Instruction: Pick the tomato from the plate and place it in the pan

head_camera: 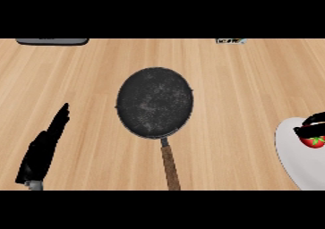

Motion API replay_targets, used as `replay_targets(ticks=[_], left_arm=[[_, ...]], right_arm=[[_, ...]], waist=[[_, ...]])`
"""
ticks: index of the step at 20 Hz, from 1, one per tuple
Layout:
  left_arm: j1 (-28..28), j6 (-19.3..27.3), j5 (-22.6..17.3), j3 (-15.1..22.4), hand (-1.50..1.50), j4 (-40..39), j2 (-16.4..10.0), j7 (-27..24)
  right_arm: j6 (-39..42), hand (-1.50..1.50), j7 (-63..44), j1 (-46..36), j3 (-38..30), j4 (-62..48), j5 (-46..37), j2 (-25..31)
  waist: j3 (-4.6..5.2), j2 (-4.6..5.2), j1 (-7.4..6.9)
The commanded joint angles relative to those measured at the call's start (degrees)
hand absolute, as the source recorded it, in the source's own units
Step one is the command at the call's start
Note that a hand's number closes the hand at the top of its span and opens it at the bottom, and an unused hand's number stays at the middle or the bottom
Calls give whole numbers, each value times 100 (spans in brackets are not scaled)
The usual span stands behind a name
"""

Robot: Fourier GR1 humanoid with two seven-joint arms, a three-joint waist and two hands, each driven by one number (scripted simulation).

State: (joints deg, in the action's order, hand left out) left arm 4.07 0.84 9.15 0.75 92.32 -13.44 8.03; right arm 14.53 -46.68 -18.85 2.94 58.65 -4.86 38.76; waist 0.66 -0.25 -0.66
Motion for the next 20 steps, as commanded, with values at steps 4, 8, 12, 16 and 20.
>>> replay_targets(ticks=[4,8,12,16,20], left_arm=[[-197,-153,9,196,0,-96,56,-26],[-148,-191,-33,40,0,-99,-77,-39],[-10,-43,67,124,0,79,41,32],[-82,-8,82,68,0,-132,93,-135],[-125,-54,16,65,0,227,123,264]], right_arm=[[943,150,1766,-1012,1696,1321,-1367,294],[-37,150,2985,-1350,1759,1643,-2027,265],[-1051,150,3717,-1837,1450,2086,-2330,179],[-1305,150,4349,-2206,1594,1787,-2578,-270],[-1349,150,4069,-2719,1695,1464,-2615,-1239]], waist=[[-64,76,-459],[-82,62,-245],[-84,22,-172],[-68,50,-87],[-67,33,-72]])
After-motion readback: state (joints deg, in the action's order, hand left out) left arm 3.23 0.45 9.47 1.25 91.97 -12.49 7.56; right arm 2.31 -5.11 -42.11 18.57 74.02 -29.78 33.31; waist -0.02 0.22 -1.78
